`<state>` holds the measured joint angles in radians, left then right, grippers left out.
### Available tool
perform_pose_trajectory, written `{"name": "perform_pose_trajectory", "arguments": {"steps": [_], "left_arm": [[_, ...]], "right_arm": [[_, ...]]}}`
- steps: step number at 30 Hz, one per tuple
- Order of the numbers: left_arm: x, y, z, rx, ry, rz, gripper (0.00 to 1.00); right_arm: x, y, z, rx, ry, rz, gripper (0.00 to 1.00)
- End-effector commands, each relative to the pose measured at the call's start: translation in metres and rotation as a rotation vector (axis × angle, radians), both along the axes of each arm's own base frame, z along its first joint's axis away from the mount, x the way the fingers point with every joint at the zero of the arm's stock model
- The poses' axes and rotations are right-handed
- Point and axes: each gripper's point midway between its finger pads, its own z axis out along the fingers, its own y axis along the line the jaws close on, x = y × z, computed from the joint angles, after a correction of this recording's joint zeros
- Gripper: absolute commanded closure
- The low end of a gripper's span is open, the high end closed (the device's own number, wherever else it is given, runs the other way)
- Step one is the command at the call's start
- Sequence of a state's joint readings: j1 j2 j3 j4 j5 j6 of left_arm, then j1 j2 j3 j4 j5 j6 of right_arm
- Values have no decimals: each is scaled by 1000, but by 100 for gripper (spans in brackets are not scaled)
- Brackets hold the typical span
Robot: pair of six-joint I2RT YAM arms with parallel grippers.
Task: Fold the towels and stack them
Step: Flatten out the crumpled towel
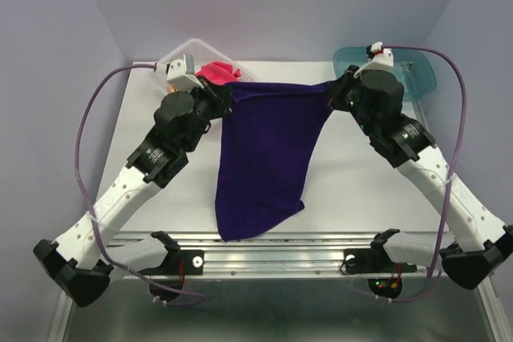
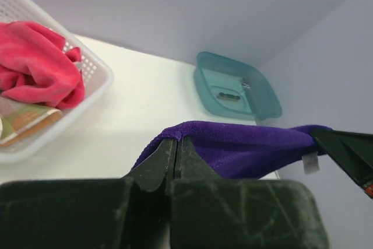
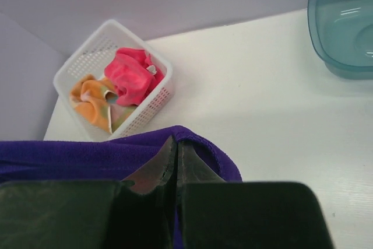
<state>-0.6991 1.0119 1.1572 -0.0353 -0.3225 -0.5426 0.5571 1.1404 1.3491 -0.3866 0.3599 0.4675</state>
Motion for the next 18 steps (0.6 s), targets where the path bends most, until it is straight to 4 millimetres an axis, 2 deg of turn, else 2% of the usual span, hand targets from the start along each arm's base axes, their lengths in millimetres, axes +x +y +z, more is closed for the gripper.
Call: {"name": "perform_pose_trajectory", "arguments": {"steps": [1, 2, 4, 5, 7, 8, 9, 11, 13, 16, 18], "left_arm": [[20, 6, 63, -35, -144, -55, 100], [15, 4, 83, -35, -188, -91, 100], [5, -4, 99, -42, -227, -159, 100], [-5, -3, 115, -53, -266, -180, 100], [-24, -6, 130, -71, -315, -250, 100], [-38, -10, 137, -75, -345, -311, 100], [-54, -6, 151, -104, -389, -337, 100], [-77, -8, 160, -124, -429, -414, 100], [-101, -4, 175, -161, -481, -472, 100], [-138, -15, 186, -174, -516, -646, 100], [-150, -16, 190, -189, -518, -701, 100]], "right_arm": [[9, -22, 78, 9, -168, -111, 99], [3, -24, 106, 27, -218, -103, 99], [-5, -21, 125, 34, -243, -57, 99], [-15, -23, 150, 60, -290, -38, 99], [-31, -16, 163, 65, -305, 45, 99], [-42, -17, 173, 77, -327, 76, 99], [-55, -13, 181, 90, -340, 127, 99], [-77, -17, 195, 127, -379, 172, 99], [-93, -14, 198, 145, -385, 231, 99], [-124, -14, 209, 188, -414, 318, 99], [-141, -17, 215, 221, -423, 351, 99]]}}
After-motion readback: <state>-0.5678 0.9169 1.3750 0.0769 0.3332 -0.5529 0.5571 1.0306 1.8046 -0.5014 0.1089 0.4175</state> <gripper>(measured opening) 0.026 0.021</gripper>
